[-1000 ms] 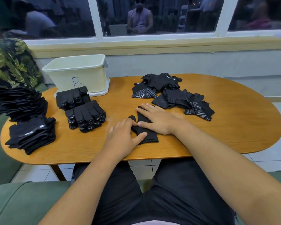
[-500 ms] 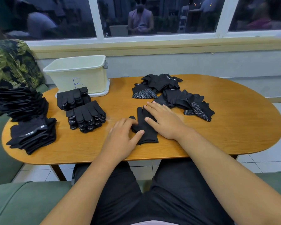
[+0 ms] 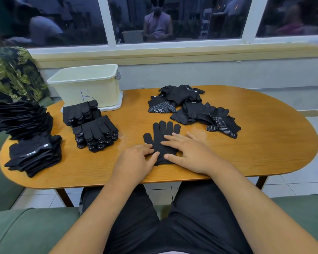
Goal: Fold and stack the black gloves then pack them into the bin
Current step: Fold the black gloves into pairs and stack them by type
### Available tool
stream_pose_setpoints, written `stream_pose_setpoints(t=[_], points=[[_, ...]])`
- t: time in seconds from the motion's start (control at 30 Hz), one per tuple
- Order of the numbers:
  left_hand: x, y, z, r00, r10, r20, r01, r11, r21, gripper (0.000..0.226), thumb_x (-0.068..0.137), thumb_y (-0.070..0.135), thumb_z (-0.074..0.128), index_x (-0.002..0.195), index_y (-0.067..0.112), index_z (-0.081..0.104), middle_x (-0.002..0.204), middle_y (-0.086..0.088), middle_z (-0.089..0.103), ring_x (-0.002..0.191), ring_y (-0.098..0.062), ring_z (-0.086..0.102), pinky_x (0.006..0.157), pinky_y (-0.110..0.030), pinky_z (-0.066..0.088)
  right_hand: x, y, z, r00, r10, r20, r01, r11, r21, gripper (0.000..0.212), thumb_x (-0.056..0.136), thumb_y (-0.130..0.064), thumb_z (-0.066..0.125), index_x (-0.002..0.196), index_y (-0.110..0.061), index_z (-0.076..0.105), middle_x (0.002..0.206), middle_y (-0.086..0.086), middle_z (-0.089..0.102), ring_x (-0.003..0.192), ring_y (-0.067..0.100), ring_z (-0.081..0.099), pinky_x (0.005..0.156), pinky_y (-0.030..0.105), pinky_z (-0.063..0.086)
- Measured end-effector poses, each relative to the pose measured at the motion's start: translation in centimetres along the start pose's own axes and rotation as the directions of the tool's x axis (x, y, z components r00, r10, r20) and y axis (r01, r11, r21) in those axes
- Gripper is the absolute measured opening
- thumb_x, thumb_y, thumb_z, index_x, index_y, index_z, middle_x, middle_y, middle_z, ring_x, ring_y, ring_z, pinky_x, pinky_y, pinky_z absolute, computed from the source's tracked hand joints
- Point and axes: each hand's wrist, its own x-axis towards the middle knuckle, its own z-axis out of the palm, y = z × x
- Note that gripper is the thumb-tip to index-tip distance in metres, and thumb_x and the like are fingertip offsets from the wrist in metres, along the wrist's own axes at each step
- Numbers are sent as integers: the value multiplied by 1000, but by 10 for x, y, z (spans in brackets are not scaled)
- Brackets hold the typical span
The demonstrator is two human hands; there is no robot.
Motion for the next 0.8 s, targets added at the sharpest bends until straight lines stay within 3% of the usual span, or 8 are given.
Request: stream_pose_setpoints(t=[0.1, 0.17, 0.23, 0.3, 0.4, 0.63, 0.8], points=[[0, -1, -1, 1000, 10, -4, -10, 999, -43, 32, 102, 45, 66, 125, 26, 77, 131, 12, 72, 123, -8, 63, 105, -28, 50, -1, -1, 0, 999, 2, -52, -1, 1000, 6, 61, 101, -75, 42, 157, -48, 46, 170, -25, 30, 159, -2, 16, 134, 43, 7], [-1, -1, -4, 999, 53, 12, -51, 994, -94, 29, 103, 40, 64, 129, 28, 71, 128, 16, 68, 119, -5, 60, 101, -27, 50, -6, -1, 0, 980, -63, -188, 73, 996, 47, 46, 102, -64, 54, 143, -43, 63, 158, -24, 48, 150, -2, 35, 131, 39, 21], [-4, 0, -8, 991, 128, 41, -121, 983, -138, 27, 105, 32, 62, 131, 30, 68, 125, 21, 64, 115, 0, 56, 98, -25, 47, -13, 0, 1, 942, -153, -299, 185, 979, 84, 26, 102, -50, 65, 119, -35, 78, 131, -22, 66, 128, 0, 54, 114, 36, 44], [-6, 0, -9, 980, 180, 85, -166, 975, -151, 26, 106, 25, 60, 130, 31, 69, 122, 24, 64, 113, 4, 55, 98, -25, 47, -17, -2, 1, 940, -188, -286, 227, 968, 111, 22, 99, -48, 70, 106, -31, 81, 113, -21, 69, 112, 3, 59, 96, 35, 52], [-4, -4, -7, 976, 186, 113, -166, 972, -166, 26, 104, 21, 60, 125, 31, 73, 127, 22, 69, 121, 1, 59, 103, -29, 51, -16, -5, -1, 961, -171, -215, 199, 973, 118, 25, 94, -53, 72, 107, -33, 79, 111, -22, 67, 107, 3, 58, 91, 35, 53], [-4, -6, -5, 981, 152, 118, -127, 972, -196, 31, 101, 17, 64, 124, 35, 75, 129, 25, 70, 123, 4, 60, 104, -28, 52, -15, -6, 3, 953, -186, -237, 206, 977, 59, 15, 97, -42, 68, 105, -32, 77, 108, -22, 67, 101, 1, 56, 84, 31, 54], [-4, -7, -6, 973, 192, 130, -162, 964, -213, 33, 99, 19, 62, 127, 34, 69, 126, 23, 66, 123, 1, 57, 106, -40, 51, -14, -7, 0, 956, -193, -219, 211, 975, 62, 10, 98, -36, 68, 103, -29, 74, 105, -20, 65, 97, 3, 54, 84, 29, 52]])
